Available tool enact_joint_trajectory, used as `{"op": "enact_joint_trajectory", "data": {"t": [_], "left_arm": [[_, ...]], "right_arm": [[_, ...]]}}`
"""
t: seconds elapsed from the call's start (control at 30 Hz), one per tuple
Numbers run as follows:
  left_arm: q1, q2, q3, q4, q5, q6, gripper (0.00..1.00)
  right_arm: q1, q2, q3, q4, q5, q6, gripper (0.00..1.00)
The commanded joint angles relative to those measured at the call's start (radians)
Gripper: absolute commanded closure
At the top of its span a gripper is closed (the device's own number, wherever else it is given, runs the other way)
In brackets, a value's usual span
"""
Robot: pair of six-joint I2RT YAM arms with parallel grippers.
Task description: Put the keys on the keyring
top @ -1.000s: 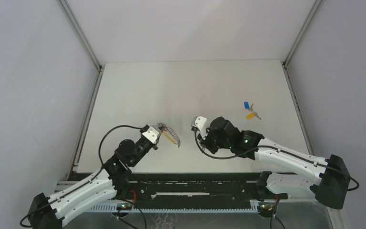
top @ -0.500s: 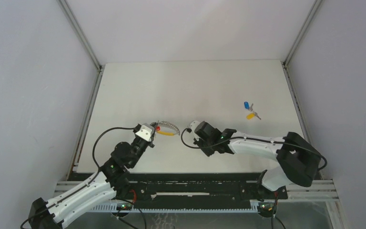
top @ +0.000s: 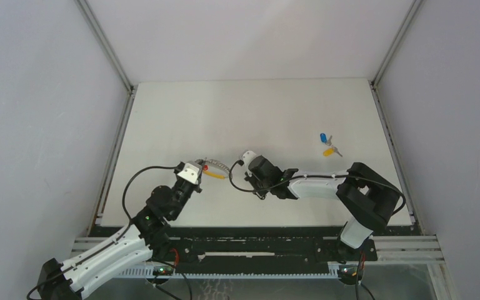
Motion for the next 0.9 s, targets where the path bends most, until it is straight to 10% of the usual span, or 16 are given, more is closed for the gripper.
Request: {"op": "enact_joint_trajectory", "data": {"t": [0.0,0.87], "left_arm": [[-0.004,-0.015,-0.024,0.084,-0.025,-0.014,1.0],[-0.004,-0.072,-0.049,0.101,-0.066,-0.028,1.0]], "right_arm": [[-0.002,0.008,-0.007,0.155,0.045,0.003,1.0],[0.068,0.028,-0.114,0.45,0.22,-0.08,0.99]]}}
